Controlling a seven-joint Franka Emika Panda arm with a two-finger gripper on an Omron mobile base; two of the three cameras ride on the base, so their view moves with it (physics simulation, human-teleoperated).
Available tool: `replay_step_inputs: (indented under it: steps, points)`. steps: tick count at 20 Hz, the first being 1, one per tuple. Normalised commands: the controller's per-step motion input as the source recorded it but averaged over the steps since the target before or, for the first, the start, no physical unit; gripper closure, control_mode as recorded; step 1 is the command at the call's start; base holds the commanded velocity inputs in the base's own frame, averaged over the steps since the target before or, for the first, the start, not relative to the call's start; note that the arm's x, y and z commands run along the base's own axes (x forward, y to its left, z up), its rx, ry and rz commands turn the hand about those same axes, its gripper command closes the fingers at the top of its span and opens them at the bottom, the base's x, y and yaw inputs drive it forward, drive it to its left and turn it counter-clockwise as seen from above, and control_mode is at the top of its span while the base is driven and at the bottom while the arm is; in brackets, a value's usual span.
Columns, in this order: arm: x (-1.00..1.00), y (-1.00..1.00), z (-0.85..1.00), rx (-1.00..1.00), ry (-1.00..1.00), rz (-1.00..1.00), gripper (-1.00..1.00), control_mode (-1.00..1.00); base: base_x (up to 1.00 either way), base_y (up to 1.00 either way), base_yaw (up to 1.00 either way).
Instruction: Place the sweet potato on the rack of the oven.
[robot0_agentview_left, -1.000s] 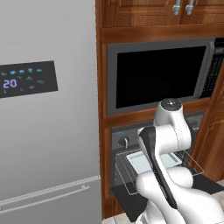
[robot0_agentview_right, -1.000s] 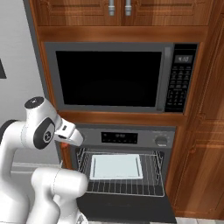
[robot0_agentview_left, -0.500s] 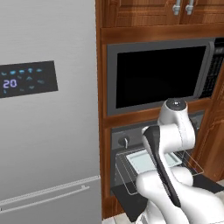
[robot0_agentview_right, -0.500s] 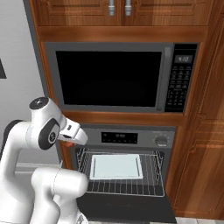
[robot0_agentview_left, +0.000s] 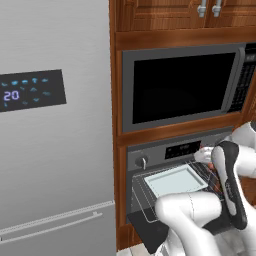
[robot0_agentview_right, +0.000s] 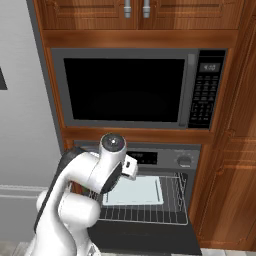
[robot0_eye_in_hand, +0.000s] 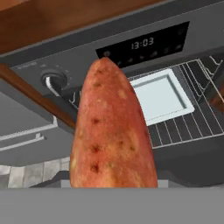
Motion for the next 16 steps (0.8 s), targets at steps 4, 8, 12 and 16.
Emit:
replay_step_inputs:
  steps: [4,8,12,16]
  points:
    - [-0.13,-1.0,-0.49,0.43,-0.09,0.22,1.0,-1.0,0.0,0.0,0.0]
    - [0.04,-0.97,-0.56,0.17,-0.08,0.21,1.0,-1.0,0.0,0.0,0.0]
    - [0.19,-0.57,-0.68,-0.01,-0.17,0.13,1.0,-1.0,0.0,0.0,0.0]
    - [0.33,-0.43,-0.73,-0.04,-0.14,0.08,1.0,-1.0,0.0,0.0,0.0]
